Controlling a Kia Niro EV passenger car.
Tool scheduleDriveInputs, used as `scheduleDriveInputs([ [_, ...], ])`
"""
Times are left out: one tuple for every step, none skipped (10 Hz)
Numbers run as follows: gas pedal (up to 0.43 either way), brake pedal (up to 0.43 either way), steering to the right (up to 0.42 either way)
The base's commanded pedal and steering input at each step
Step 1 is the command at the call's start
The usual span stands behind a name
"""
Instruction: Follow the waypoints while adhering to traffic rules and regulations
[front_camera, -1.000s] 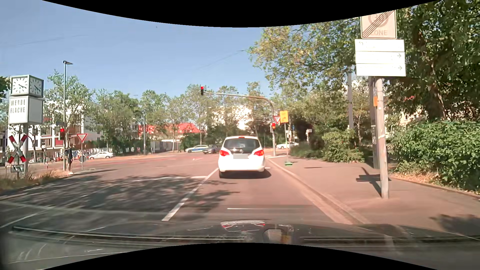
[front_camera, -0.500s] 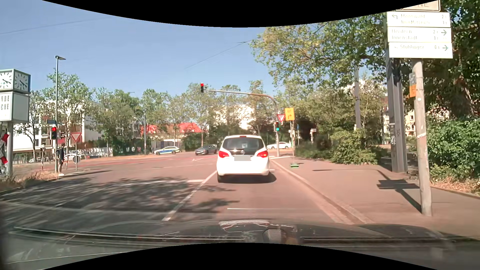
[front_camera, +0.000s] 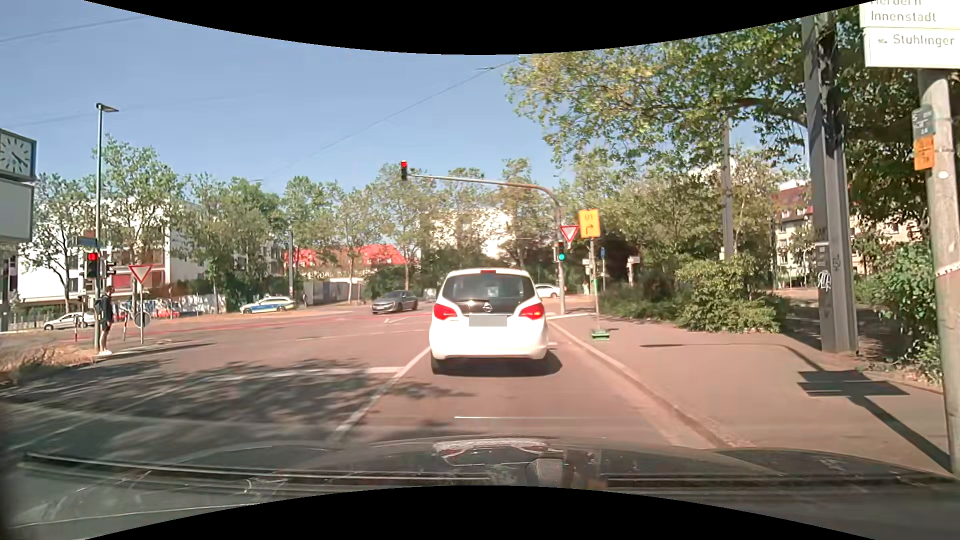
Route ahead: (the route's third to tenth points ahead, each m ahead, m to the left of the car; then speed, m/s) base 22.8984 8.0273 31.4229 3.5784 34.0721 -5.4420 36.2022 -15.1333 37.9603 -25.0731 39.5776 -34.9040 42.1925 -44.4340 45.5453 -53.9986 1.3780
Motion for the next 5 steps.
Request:
scheduleDriveInputs([
  [0.000, 0.073, -0.042],
  [0.000, 0.037, -0.036],
  [0.000, 0.000, -0.026],
  [0.000, 0.000, -0.019],
  [0.000, 0.000, -0.016],
])
